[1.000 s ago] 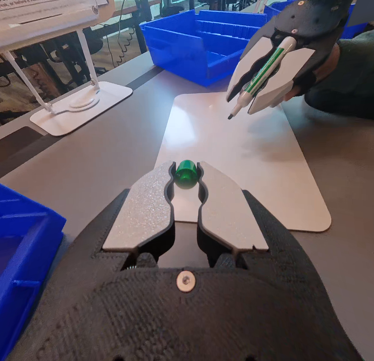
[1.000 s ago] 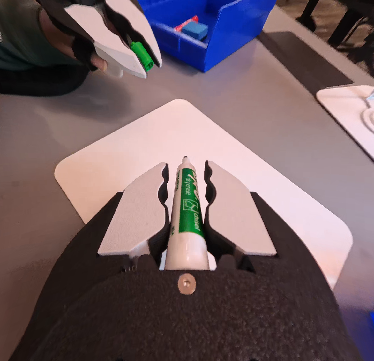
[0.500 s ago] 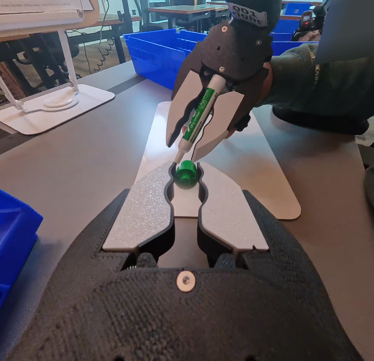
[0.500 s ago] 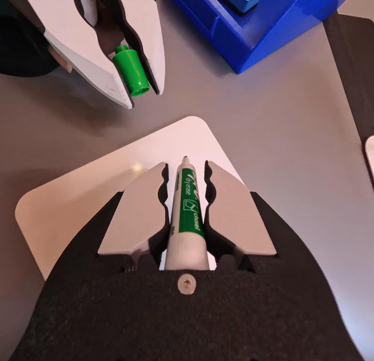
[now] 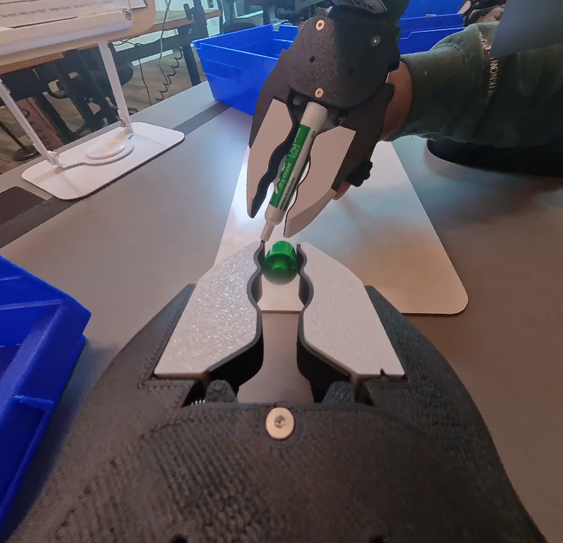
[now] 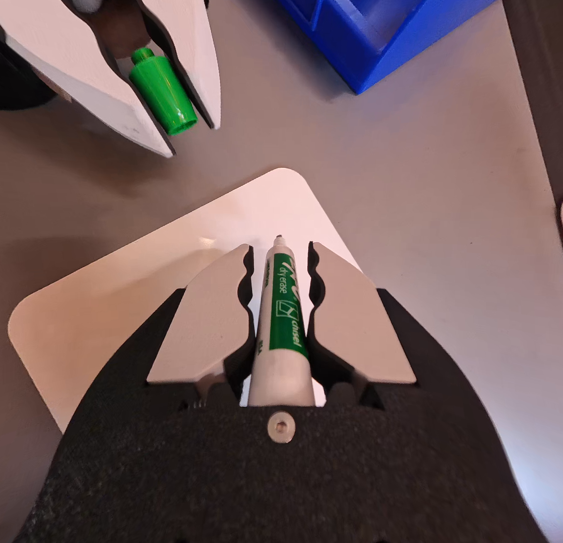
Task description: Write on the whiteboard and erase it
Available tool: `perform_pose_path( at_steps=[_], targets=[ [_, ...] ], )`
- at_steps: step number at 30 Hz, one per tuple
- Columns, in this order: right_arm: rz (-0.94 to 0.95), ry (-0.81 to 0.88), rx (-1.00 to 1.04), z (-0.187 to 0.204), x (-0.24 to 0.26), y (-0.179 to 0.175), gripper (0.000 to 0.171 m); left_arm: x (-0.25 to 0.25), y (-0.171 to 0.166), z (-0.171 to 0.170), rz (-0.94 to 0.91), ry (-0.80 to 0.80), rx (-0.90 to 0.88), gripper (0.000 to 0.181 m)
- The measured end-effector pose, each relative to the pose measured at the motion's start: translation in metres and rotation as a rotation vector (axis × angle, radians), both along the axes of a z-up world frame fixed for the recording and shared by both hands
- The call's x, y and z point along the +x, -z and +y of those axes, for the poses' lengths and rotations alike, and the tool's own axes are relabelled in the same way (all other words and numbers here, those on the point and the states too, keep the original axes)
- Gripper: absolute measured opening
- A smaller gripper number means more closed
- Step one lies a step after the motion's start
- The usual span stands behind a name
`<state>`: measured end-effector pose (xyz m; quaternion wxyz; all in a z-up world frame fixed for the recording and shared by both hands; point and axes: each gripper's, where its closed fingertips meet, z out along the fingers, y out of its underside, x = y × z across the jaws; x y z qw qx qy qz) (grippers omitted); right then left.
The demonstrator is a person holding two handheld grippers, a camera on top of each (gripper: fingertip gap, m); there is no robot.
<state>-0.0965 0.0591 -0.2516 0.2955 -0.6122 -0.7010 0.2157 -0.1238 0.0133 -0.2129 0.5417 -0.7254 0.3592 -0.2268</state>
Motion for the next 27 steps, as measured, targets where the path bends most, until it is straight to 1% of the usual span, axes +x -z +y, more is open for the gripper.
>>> perform_pose_path(
  at_steps=[4, 11, 22, 27],
  targets=[
    [-0.047, -0.016, 0.008, 0.0, 0.001, 0.003, 0.034, -0.006, -0.003, 0.002, 0.004, -0.02, 0.01, 0.019],
    [-0.109, -0.037, 0.033, -0.001, 0.001, 0.011, 0.034, -0.018, -0.014, 0.007, -0.055, -0.076, 0.011, 0.019],
    [-0.185, -0.029, 0.023, 0.008, 0.003, 0.019, 0.034, -0.019, -0.011, 0.007, -0.042, -0.078, -0.004, 0.019],
    [-0.247, -0.053, 0.067, 0.013, 0.006, 0.019, 0.034, -0.018, -0.008, 0.006, -0.035, -0.073, -0.017, 0.019]
  ],
)
